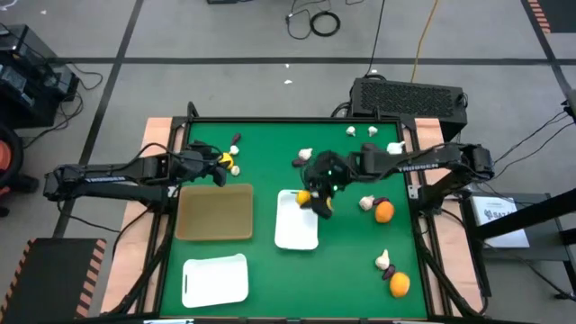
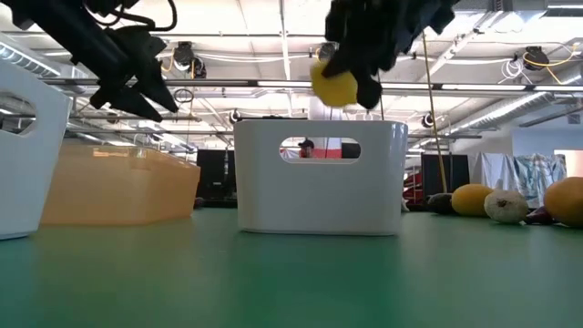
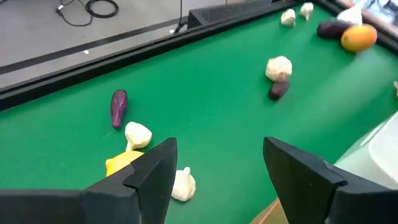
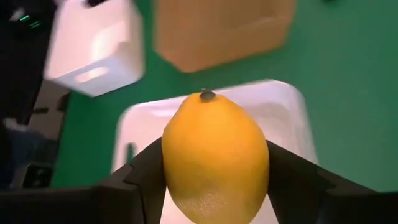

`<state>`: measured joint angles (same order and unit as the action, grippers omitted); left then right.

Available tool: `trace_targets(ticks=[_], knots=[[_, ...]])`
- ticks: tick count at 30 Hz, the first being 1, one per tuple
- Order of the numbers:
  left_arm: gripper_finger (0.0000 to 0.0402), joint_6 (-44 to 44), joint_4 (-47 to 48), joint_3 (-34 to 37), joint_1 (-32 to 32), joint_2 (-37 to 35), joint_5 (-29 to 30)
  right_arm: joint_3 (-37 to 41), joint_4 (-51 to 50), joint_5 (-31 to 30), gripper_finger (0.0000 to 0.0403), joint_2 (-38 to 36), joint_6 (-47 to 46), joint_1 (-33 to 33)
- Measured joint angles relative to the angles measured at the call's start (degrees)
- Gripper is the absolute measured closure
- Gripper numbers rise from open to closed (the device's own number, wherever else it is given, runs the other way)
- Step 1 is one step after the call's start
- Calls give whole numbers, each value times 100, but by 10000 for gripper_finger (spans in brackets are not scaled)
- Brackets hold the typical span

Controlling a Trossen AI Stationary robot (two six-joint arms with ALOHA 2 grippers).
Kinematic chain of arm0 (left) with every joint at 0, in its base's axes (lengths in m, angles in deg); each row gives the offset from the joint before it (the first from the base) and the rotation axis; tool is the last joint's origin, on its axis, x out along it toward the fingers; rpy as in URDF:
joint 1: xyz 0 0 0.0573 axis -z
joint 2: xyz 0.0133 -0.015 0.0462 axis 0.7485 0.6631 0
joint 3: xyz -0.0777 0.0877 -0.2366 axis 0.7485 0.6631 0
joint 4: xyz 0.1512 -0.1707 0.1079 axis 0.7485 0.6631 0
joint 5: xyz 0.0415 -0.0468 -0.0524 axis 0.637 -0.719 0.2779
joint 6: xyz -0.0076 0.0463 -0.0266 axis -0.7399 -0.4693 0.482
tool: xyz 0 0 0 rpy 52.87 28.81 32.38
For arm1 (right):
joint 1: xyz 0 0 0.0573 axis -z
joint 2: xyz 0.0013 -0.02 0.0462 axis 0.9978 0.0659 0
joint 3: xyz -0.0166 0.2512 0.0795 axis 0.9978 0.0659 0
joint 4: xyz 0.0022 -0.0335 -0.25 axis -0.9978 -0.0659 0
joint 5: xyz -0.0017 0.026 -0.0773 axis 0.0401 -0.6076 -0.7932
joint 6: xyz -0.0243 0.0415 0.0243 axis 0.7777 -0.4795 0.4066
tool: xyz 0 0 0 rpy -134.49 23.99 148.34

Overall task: Sort produce into baskets
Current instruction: Put the yellow lemon into the top white bin

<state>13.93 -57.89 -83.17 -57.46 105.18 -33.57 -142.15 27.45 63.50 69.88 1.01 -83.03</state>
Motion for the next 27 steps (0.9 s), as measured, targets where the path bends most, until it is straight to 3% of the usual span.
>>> trace_targets(ticks=[10, 15, 22, 27], knots=[[155, -626, -58, 0, 1, 541, -113, 0, 73, -920, 170, 2, -105, -640], [155, -957, -531, 0, 1, 702, -542, 2, 56, -999, 165, 55, -398, -800], [155, -1198, -1107, 0, 1, 721, -1123, 4, 118, -1880, 165, 103, -669, -998], [155, -1195, -1217, 0, 1, 721, -1546, 4, 178, -1893, 164, 235, -1018, -1044]])
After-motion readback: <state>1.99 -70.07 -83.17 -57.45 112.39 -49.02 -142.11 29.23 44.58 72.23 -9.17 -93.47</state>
